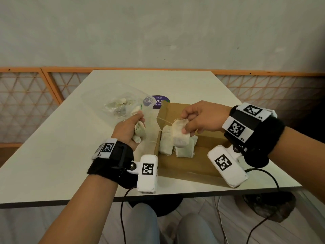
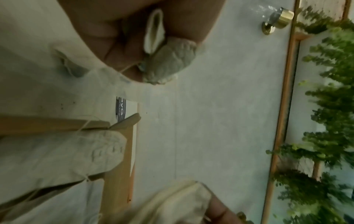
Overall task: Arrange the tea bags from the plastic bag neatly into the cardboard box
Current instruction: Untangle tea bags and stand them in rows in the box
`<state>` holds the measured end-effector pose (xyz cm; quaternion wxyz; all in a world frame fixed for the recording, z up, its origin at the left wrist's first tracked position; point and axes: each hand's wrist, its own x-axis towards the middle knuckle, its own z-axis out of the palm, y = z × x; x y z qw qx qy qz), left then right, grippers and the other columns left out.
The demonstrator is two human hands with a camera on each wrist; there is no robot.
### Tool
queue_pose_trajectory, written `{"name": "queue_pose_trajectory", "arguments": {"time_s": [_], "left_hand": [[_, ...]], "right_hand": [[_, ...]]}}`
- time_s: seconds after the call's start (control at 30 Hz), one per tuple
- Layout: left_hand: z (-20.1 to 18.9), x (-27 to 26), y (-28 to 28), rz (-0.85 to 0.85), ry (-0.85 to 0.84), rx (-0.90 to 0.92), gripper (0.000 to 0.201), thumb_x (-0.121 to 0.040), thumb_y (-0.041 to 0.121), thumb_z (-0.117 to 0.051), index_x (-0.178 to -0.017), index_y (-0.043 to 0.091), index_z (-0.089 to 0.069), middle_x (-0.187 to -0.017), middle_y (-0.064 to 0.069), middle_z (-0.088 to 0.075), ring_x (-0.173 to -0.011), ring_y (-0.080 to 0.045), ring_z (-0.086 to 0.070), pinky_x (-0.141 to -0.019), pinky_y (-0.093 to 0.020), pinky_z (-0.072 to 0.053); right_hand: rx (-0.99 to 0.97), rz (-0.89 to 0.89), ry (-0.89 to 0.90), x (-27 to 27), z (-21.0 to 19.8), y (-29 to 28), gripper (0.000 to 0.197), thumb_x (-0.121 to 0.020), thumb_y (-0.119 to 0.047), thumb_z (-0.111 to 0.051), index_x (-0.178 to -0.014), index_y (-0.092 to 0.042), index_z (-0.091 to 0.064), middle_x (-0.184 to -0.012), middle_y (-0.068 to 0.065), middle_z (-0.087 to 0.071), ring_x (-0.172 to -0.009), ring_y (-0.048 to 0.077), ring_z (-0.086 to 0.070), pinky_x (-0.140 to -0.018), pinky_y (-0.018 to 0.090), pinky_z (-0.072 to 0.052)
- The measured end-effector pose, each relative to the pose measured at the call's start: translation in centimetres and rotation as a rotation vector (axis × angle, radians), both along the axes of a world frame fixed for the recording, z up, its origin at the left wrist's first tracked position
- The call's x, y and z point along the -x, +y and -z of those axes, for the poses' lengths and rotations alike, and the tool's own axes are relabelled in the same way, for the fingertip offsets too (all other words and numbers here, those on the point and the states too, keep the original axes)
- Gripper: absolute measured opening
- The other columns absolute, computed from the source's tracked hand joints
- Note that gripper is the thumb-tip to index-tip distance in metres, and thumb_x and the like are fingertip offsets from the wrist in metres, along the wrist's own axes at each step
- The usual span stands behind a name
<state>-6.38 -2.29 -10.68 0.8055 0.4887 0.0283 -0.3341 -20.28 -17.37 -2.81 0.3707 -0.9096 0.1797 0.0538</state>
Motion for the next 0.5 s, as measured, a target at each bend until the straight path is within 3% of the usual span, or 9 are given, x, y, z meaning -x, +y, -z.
{"name": "queue_pose_trajectory", "arguments": {"time_s": [0.13, 0.2, 0.3, 0.4, 0.5], "left_hand": [[-0.1, -0.3, 0.1, -0.102, -0.03, 0.06, 0.022, -0.091, 0.021, -0.059, -0.07, 0.02, -0.056, -0.059, 0.008, -0.058, -0.042, -0.002, -0.051, -0.037, -0.012, -0.03], [-0.4, -0.1, 0.0, -0.108, -0.061, 0.113, 0.025, -0.094, 0.03, -0.055, -0.071, 0.021, -0.055, -0.056, 0.01, -0.058, -0.044, -0.002, -0.05, -0.038, -0.014, -0.031], [-0.7, -0.2, 0.1, -0.144, 0.006, 0.247, 0.026, -0.097, 0.036, -0.048, -0.078, 0.02, -0.055, -0.064, 0.008, -0.059, -0.053, -0.004, -0.053, -0.04, -0.014, -0.036], [-0.4, -0.3, 0.2, -0.076, 0.048, 0.189, 0.023, -0.096, 0.029, -0.05, -0.074, 0.021, -0.053, -0.063, 0.008, -0.059, -0.057, -0.005, -0.052, -0.04, -0.012, -0.036], [0.1, 0.2, -0.2, 0.041, 0.038, 0.095, 0.025, -0.093, 0.024, -0.052, -0.068, 0.021, -0.051, -0.063, 0.01, -0.056, -0.057, -0.005, -0.048, -0.039, -0.012, -0.033]], "right_hand": [[0.098, -0.007, 0.079, -0.3, 1.2, 0.6, 0.014, -0.08, -0.009, -0.069, -0.081, -0.017, -0.057, -0.067, -0.004, -0.06, -0.062, 0.007, -0.056, -0.059, 0.016, -0.039], [0.198, -0.013, 0.144, -0.2, 1.9, 0.5, 0.013, -0.079, -0.015, -0.071, -0.081, -0.019, -0.059, -0.072, -0.005, -0.058, -0.068, 0.008, -0.052, -0.065, 0.02, -0.038], [0.314, -0.024, 0.218, -0.1, 2.5, 0.3, 0.013, -0.076, -0.021, -0.073, -0.077, -0.025, -0.061, -0.07, -0.011, -0.055, -0.068, 0.005, -0.048, -0.063, 0.019, -0.037], [0.242, -0.022, 0.229, 0.0, 2.6, 0.3, 0.013, -0.077, -0.019, -0.073, -0.084, -0.021, -0.063, -0.069, -0.009, -0.058, -0.063, 0.002, -0.051, -0.061, 0.016, -0.04], [0.025, -0.015, 0.235, -0.7, 2.3, 0.8, 0.014, -0.077, -0.011, -0.073, -0.086, -0.016, -0.063, -0.061, -0.007, -0.061, -0.053, -0.001, -0.055, -0.051, 0.013, -0.041]]}}
